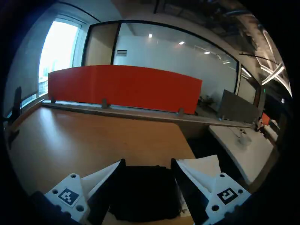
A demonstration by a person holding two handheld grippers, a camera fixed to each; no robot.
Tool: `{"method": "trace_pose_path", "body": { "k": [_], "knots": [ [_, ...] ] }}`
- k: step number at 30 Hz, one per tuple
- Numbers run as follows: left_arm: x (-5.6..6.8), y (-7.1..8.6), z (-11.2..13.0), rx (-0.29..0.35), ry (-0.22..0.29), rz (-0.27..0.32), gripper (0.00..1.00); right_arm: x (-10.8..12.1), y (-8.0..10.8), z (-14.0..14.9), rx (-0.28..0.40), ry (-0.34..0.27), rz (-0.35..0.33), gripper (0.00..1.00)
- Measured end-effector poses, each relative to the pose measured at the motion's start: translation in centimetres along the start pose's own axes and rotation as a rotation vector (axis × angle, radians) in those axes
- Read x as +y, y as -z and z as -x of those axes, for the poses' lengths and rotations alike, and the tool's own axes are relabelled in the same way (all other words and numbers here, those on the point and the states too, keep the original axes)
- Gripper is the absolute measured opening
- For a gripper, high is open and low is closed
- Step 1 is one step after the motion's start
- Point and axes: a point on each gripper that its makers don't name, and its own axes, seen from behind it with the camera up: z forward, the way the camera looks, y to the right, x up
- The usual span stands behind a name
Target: Fold towel
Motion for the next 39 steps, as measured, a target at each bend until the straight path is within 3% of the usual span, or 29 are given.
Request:
{"method": "trace_pose_path", "body": {
  "k": [9,18,25,39],
  "knots": [
    [0.0,-0.1,-0.6,0.015,0.011,-0.002,0.94,0.2,0.4,-2.6,0.085,-0.043,0.037,0.93],
    [-0.2,-0.1,-1.3,0.037,0.031,-0.003,0.94,0.4,2.1,-7.7,0.254,-0.053,0.148,0.93],
    [-0.6,-0.4,-2.3,0.062,0.037,-0.007,0.94,-2.0,2.7,-8.9,0.27,-0.037,0.121,0.93],
    [-2.6,-1.6,-6.4,0.162,0.06,-0.014,0.94,-6.4,3.6,-9.8,0.278,-0.04,0.059,0.94]
  ]
}}
